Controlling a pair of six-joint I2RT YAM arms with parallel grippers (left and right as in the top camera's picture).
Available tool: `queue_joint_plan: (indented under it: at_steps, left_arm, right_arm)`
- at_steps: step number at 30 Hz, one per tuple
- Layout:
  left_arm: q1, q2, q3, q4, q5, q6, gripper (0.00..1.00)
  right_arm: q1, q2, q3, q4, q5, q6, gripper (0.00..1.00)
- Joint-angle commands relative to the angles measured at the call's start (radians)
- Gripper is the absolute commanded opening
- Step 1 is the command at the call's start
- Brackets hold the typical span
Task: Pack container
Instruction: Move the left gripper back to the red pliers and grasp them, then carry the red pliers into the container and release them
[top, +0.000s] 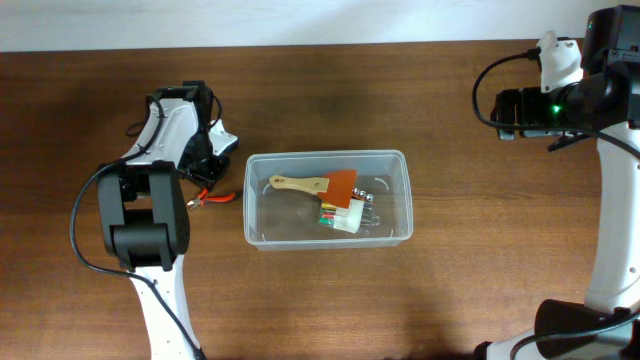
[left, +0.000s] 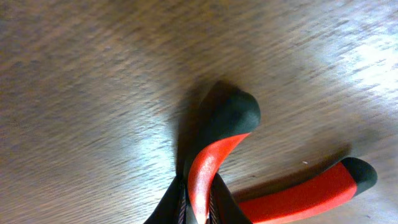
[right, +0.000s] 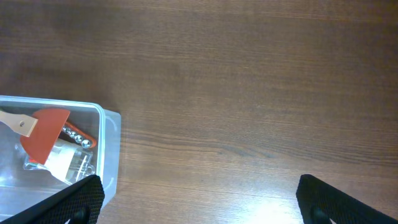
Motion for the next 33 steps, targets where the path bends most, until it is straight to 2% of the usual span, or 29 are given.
queue_joint_plan:
  at_steps: [1, 7, 13, 17, 20, 24, 28, 33]
  left_arm:
    - [-0.001, -0.016, 0.044, -0.028, 0.050, -0.004, 0.02]
    - [-0.010, -0.169, 0.219, -0.117, 0.014, -0.047, 0.02]
    - [-0.074, -0.343, 0.329, -0.109, 0.014, -0.045, 0.02]
    - [-0.178, -0.426, 0.335, -0.091, 0.021, 0.064, 0.02]
    - [-0.280, -0.432, 0.334, -0.104, 0.024, 0.155, 0.02]
    - [-0.407, -0.404, 0.326, -0.130, 0.114, 0.241, 0.01]
    - [-0.484, -0.340, 0.308, -0.138, 0.119, 0.242, 0.02]
    - [-0.509, -0.237, 0.240, -0.125, 0.120, 0.212, 0.02]
  right_arm:
    - [-0.003, 0.005, -0.001, 0.001, 0.004, 0.002, 0.99]
    - [-0.003, 0.005, -0.001, 0.001, 0.005, 0.002, 0.99]
    - [-0.003, 0.005, -0.001, 0.000, 0.004, 0.002, 0.99]
    - [-0.003, 0.005, -0.001, 0.001, 0.004, 0.002, 0.99]
    - [-0.003, 0.005, -0.001, 0.001, 0.004, 0.002, 0.99]
    - [-0.003, 0.005, -0.001, 0.000, 0.005, 0.002, 0.99]
    - [-0.003, 0.005, -0.001, 0.000, 0.005, 0.002, 0.99]
    - [-0.003, 0.005, -0.001, 0.000, 0.005, 0.002, 0.99]
